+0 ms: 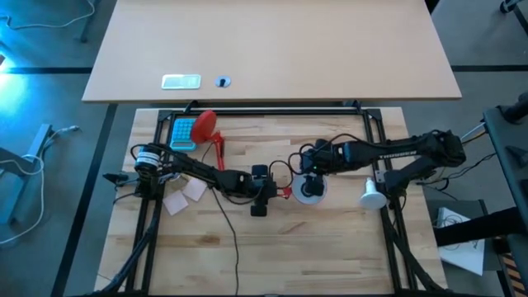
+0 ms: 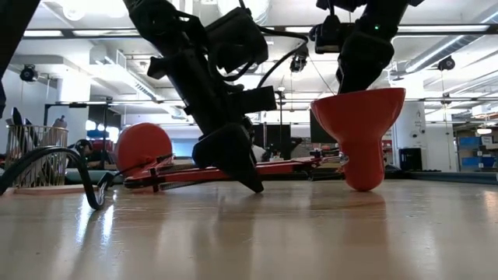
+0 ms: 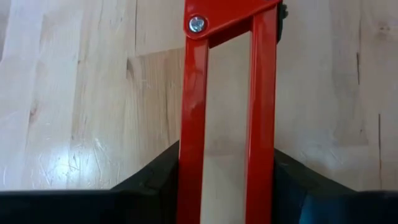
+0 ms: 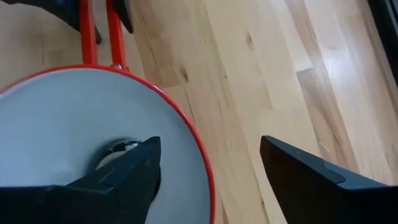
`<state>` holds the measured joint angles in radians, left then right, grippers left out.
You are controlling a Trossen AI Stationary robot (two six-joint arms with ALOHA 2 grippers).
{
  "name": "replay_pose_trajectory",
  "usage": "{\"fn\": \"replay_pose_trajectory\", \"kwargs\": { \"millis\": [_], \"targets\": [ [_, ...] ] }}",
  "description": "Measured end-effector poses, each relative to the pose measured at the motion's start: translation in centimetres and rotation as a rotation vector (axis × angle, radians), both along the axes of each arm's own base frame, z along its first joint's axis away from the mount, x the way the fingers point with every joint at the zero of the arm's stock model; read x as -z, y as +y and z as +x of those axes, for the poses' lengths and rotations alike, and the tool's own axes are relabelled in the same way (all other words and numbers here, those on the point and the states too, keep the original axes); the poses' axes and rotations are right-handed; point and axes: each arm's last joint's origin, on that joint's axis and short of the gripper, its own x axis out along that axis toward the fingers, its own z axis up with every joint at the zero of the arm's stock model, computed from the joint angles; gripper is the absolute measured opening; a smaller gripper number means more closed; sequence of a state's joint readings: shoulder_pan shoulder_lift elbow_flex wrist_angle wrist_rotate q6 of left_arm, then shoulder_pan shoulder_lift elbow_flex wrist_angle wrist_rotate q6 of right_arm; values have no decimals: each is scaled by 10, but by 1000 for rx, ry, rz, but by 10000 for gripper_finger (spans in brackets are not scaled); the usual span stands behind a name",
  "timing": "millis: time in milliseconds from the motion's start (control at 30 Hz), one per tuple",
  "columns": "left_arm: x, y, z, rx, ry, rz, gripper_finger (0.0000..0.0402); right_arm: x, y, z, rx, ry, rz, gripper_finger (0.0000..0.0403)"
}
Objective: Screw lightbulb
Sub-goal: Insert the light bulb into the lamp
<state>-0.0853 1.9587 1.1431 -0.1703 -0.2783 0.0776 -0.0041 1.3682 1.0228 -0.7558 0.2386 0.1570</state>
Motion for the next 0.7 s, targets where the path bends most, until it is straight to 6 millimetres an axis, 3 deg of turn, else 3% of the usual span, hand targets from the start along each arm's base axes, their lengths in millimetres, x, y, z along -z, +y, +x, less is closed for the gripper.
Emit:
{"fn": "replay_pose_trajectory", "kwargs": {
  "millis": [467, 700],
  "targets": [
    [-1, -12, -1, 28, -2, 64, 157, -2, -33, -11, 182, 19, 10, 275],
    [-2, -12, 0, 14, -13, 115, 158, -1, -41, -17, 286, 50, 20, 276]
  ]
}}
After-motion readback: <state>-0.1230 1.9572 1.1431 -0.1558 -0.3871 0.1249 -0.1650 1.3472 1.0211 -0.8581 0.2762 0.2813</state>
